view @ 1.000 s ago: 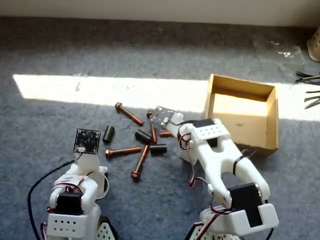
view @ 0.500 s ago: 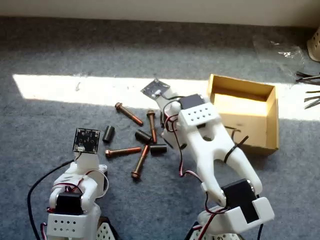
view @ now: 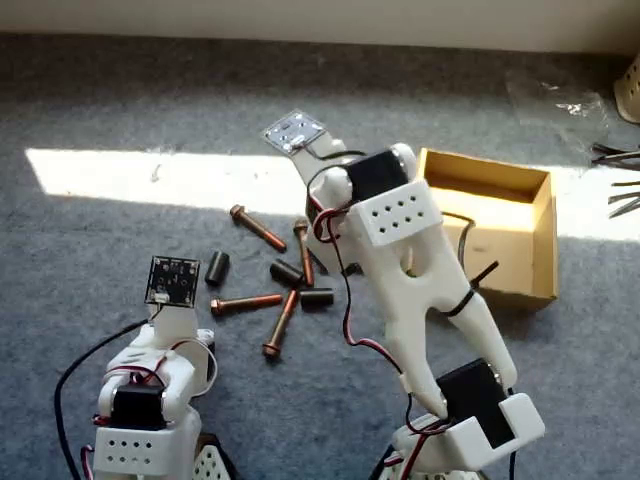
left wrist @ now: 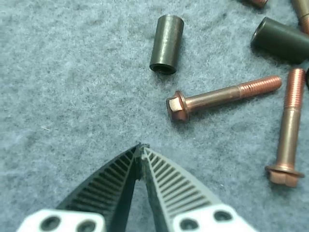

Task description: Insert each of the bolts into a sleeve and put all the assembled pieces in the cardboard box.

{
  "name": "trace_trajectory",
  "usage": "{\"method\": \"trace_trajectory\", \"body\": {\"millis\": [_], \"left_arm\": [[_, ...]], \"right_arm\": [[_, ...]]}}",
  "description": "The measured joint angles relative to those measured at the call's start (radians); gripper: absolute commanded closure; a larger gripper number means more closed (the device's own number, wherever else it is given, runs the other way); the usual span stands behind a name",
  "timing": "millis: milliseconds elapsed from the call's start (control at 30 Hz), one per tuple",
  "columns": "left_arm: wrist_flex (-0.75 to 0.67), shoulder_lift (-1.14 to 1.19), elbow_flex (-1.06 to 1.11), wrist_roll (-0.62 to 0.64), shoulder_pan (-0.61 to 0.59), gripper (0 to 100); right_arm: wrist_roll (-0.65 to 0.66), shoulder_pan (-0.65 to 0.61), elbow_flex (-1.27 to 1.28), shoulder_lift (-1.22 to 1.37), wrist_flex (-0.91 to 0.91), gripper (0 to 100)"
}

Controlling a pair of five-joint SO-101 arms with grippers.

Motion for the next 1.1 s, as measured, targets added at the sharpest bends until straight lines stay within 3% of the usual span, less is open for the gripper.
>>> {"method": "trace_trajectory", "body": {"millis": [233, 400, 567, 733, 967, 1100], "left_arm": [[0.000, 0.000, 0.000, 0.000, 0.000, 99], [0.000, 0.000, 0.000, 0.000, 0.000, 99], [0.000, 0.000, 0.000, -0.015, 0.000, 99], [0.000, 0.000, 0.000, -0.189, 0.000, 99], [0.000, 0.000, 0.000, -0.287, 0.000, 99], [-0.026, 0.000, 0.000, -0.299, -0.077, 99]], "right_arm": [[-0.005, -0.002, -0.089, -0.166, 0.018, 99.5], [-0.005, -0.003, 0.069, -0.338, 0.014, 99.5], [-0.005, 0.002, 0.391, -0.463, -0.186, 99.5], [-0.005, 0.003, 0.666, -0.578, -0.374, 99.5], [-0.005, 0.006, 0.924, -0.660, -0.551, 99.5], [-0.031, 0.006, 1.031, -0.701, -0.623, 99.5]]}}
